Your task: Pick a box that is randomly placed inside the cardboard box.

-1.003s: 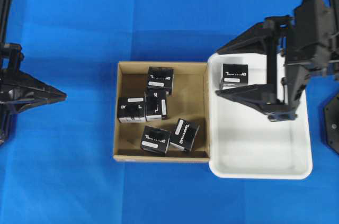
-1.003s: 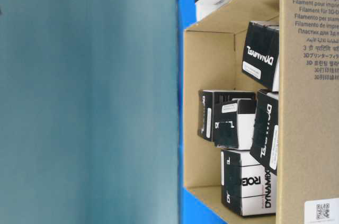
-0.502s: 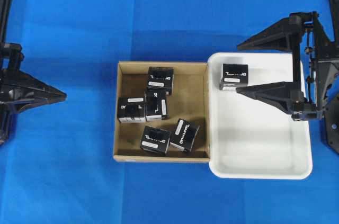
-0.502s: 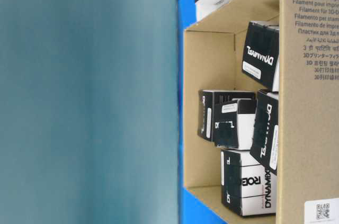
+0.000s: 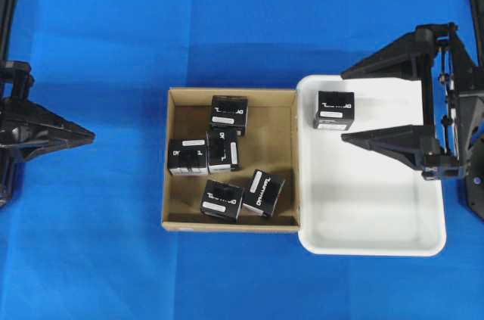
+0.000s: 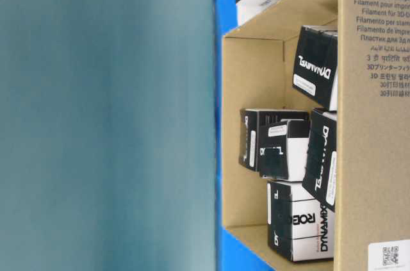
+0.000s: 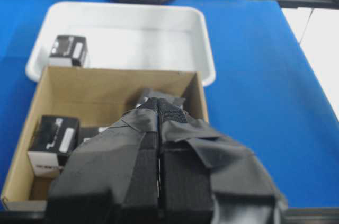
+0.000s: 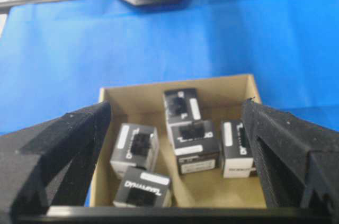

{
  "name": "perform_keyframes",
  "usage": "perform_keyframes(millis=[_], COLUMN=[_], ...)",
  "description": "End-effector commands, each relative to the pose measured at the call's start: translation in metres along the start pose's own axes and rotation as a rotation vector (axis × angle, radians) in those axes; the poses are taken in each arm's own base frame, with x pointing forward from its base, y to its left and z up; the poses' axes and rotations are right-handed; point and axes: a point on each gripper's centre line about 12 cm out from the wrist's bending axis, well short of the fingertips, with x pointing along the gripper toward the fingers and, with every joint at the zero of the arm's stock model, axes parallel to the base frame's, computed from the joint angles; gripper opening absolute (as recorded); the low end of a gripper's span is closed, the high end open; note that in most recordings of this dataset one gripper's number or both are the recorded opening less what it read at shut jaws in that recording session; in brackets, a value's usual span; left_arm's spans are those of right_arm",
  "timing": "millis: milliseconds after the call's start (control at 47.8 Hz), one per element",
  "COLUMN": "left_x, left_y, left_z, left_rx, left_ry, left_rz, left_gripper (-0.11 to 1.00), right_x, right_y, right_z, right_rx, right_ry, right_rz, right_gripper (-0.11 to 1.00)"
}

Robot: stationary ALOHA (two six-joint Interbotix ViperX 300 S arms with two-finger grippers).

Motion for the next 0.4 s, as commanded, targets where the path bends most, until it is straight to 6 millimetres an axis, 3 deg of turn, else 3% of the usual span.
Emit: perform_keyframes(millis=[0, 376], left_x=[0.001, 0.000], left_y=[0.003, 0.009], left_z=[0.007, 0.007], left_rx=[0.002, 0.009], left_ry=[-0.018, -0.020], left_rz=[0.017, 0.045], left_gripper=[-0.07, -0.07], right_x=[-0.002, -0.014], right_y=[0.002, 0.004], right_z=[0.003, 0.003], right_rx=[-0.002, -0.006], right_ry=[-0.029, -0.141], right_rz=[0.008, 0.021], right_gripper=[0.99, 0.99])
